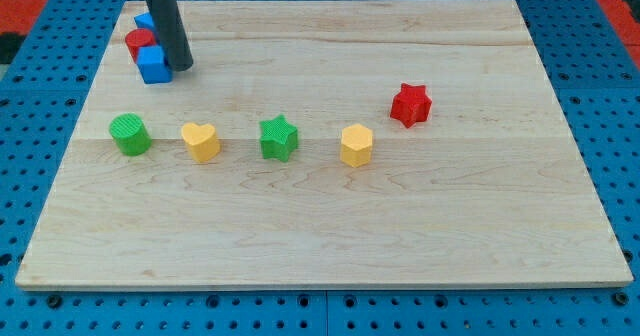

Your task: Move your arm closer to the red star

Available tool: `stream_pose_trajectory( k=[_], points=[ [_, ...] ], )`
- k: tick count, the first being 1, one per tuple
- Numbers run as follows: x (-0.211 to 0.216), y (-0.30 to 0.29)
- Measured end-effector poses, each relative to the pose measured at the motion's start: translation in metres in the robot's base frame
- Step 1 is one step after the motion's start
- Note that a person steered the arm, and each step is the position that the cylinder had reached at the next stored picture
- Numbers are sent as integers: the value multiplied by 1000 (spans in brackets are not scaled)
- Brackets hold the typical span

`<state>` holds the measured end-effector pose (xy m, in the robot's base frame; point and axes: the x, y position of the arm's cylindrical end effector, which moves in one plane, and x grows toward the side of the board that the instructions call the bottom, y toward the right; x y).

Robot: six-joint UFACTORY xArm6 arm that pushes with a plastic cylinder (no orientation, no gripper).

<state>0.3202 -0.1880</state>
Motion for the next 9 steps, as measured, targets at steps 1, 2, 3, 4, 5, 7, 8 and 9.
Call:
stream_pose_trajectory(
  k=[1, 2, 3, 4, 5, 7, 8, 9],
  points=[
    [0, -13],
    [0, -2],
    [0, 50],
    [-9, 130],
    [-6, 195],
    [19, 325],
    [41, 376],
    [69, 359]
  ],
)
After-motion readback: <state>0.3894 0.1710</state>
